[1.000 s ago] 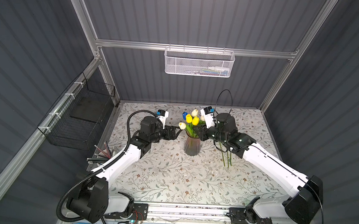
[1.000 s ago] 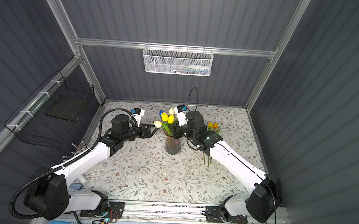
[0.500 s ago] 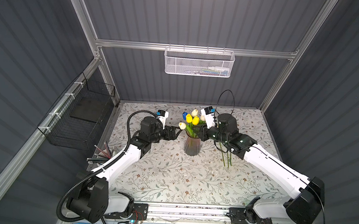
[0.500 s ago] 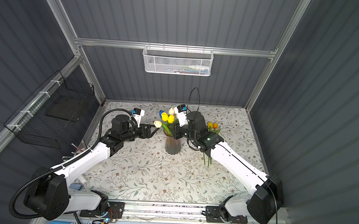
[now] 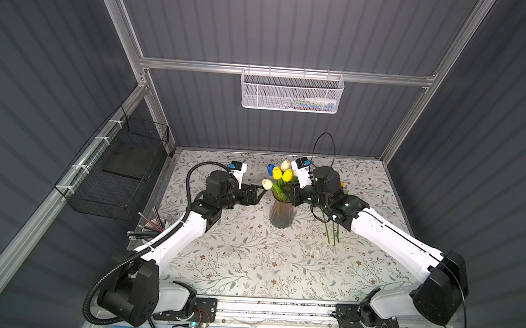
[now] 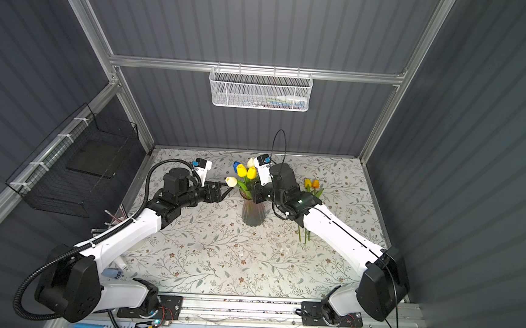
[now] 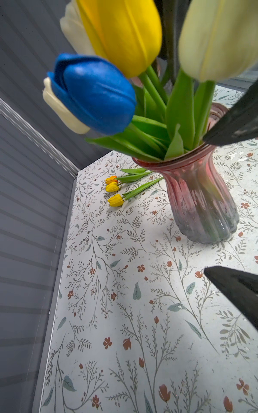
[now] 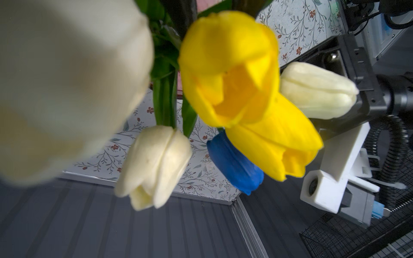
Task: Pick out yellow flowers from the vase
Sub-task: Pick up the flower from the vase.
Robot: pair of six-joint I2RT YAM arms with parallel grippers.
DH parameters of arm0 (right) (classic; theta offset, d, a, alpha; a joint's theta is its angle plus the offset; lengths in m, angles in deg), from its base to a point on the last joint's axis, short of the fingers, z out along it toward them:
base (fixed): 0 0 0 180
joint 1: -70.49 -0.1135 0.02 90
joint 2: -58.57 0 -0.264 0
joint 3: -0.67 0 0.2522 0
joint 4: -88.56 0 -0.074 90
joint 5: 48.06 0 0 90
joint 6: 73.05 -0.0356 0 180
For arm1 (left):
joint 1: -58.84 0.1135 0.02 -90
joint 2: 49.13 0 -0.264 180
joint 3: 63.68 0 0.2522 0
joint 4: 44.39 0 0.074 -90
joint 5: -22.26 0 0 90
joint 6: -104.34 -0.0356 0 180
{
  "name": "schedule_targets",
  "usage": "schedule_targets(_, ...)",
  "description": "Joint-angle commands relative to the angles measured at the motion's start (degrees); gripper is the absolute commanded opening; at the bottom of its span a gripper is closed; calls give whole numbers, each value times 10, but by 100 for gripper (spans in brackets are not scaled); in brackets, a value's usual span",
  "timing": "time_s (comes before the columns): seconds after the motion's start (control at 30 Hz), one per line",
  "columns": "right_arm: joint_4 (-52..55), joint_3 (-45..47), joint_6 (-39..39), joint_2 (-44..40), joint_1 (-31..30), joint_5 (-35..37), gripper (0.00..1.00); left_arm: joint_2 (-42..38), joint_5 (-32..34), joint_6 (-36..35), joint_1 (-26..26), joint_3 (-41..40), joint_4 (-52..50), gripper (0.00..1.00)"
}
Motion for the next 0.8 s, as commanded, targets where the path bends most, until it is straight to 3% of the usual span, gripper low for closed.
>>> schedule_targets(0.0,-17,13,7,1,2,-7,27,1,2,-2,-1,3,3,86)
schedule_targets(0.27,-43,17,24,13,2,14,26,3,2,-3,-1,9,-2,86)
schedule_targets(0.57,-77,30,30,10,2,17,12,0,6,-6,-1,9,-8,86)
schedule_targets(0.77,-91,50,39,-16,2,15,9,1,6,-4,-1,9,-6,86)
